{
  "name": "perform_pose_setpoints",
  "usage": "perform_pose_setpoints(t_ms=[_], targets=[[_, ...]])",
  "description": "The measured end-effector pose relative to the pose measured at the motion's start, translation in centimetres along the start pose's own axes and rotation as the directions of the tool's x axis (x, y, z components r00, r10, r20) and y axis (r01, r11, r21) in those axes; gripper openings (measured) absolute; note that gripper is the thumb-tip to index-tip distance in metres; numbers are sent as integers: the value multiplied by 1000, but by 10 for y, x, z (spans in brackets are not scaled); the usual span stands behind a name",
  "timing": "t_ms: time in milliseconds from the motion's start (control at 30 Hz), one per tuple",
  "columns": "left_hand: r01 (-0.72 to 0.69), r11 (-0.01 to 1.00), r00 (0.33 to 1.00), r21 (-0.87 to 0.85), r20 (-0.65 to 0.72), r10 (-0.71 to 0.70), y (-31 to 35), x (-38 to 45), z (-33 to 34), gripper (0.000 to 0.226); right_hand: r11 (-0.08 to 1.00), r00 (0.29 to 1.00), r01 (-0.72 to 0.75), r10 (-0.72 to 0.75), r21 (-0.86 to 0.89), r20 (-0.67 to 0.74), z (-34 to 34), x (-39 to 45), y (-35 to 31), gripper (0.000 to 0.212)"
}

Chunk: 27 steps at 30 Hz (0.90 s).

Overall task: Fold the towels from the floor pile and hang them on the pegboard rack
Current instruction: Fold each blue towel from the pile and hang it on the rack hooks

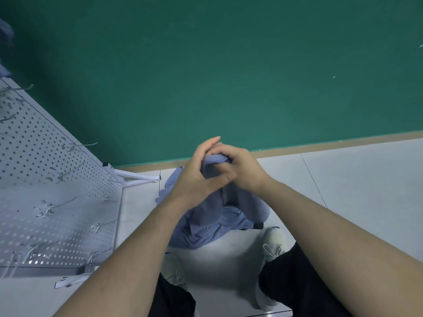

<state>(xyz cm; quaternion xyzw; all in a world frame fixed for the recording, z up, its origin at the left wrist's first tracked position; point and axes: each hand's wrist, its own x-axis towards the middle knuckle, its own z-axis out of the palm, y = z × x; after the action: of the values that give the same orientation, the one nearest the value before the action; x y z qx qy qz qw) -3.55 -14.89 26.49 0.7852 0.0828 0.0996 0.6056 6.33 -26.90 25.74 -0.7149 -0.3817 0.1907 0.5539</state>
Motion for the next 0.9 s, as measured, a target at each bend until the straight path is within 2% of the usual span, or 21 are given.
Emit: perform_pose_setpoints(t_ms=[33,100,167,267,433,567,633,733,867,900], targets=[[-2,999,1000,46,3,2,0,0,4,71,1000,1000,-23,23,5,-10,0,0,2,22],[52,997,995,65,-86,-47,2,2,10,61,999,998,-49,50,14,-49,-4,2,4,17],[112,994,980,2,-167,-110,5,4,12,41,998,993,-66,64,-18,-104,-10,4,7,21],[93,995,961,-28,-259,-97,6,5,12,18,991,986,-133,134,17,-101,-14,1,9,30],[48,999,920,-19,-388,-51,3,6,9,18,960,964,-257,262,-114,33,-23,1,7,31],[76,989,837,-130,-531,-134,-1,11,-2,20,858,872,-355,447,-370,199,-39,-3,23,33],[85,981,807,-175,-565,-171,-4,14,-11,21,827,835,-400,507,-395,215,-46,-6,29,25],[94,972,788,-214,-581,-204,-8,16,-24,21,796,837,-446,533,-410,124,-56,-6,32,30],[103,950,761,-296,-591,-267,-13,17,-38,19,812,819,-574,572,-110,-51,-65,-5,28,33],[106,941,759,-322,-585,-286,-14,17,-40,19,816,825,-564,555,-123,-103,-67,-5,27,36]])
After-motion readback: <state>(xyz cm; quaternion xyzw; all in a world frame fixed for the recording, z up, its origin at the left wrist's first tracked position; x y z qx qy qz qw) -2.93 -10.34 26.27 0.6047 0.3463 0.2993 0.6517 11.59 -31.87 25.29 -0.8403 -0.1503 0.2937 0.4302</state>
